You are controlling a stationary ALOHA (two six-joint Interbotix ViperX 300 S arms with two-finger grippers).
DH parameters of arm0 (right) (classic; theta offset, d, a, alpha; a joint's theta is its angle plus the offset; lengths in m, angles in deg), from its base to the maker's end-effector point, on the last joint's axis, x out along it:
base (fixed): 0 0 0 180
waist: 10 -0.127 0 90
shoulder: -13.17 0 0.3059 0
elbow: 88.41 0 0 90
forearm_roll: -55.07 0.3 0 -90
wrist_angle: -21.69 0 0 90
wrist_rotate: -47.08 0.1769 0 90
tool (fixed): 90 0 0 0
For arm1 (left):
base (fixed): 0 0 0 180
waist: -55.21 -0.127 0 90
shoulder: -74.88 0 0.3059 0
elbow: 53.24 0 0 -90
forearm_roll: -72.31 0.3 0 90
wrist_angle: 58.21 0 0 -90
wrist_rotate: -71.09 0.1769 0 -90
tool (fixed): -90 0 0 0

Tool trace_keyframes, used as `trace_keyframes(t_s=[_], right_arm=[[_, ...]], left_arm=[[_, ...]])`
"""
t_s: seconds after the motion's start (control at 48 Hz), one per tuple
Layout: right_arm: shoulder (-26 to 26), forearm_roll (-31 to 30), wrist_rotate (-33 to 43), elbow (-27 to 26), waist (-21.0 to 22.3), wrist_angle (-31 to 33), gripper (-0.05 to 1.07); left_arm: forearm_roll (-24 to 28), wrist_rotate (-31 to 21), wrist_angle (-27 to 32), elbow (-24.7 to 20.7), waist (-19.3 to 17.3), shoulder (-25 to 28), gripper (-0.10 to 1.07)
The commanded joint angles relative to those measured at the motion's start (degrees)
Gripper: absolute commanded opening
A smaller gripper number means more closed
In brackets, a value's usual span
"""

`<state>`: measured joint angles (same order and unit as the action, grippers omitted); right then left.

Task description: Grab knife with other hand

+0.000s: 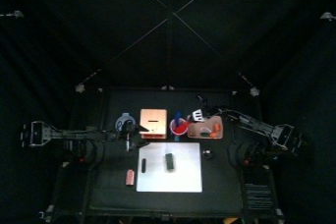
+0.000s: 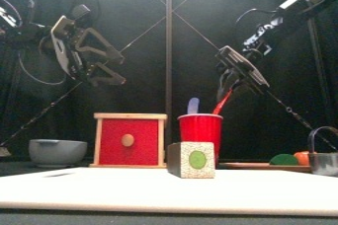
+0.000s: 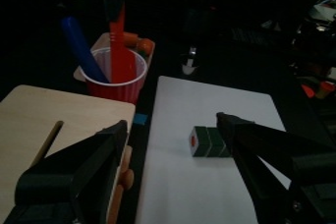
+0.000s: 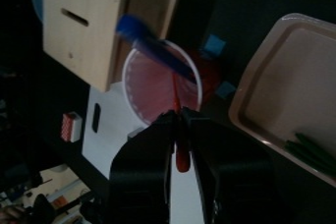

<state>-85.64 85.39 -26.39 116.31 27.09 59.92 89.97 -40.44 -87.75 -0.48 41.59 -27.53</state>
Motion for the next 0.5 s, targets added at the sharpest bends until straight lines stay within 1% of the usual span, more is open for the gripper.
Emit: trace_keyframes(t_s=[0.0, 0.125, 0.229, 0.354, 0.438, 0.479], right_arm=[[-4.7, -0.9, -0.3, -0.4, -0.1, 0.2, 0.53], [-11.1, -2.5, -0.8, 2.2, -0.2, -0.2, 0.53], [-16.7, -4.0, -1.0, 4.8, -1.2, -2.1, 0.53], [-22.7, -7.6, -1.1, 9.3, -5.5, -8.9, 0.53], [-25.1, -10.4, -1.1, 12.0, -10.0, -14.6, 0.53], [-25.9, -12.6, -1.0, 13.7, -13.2, -18.3, 0.53]], left_arm=[[-0.1, 0.0, -0.3, -0.9, -0.2, -0.7, 1.03], [-0.6, 0.0, -0.3, -1.0, -0.2, -1.7, 1.03], [-0.8, 0.2, -0.3, -1.0, 0.0, -2.2, 1.03], [-0.7, 0.3, -0.3, -0.8, 0.1, -2.3, 1.03], [-0.4, 0.3, -0.5, -0.8, 0.2, -2.2, 1.03], [-0.2, 0.3, -0.7, -0.9, 0.2, -2.2, 1.03]])
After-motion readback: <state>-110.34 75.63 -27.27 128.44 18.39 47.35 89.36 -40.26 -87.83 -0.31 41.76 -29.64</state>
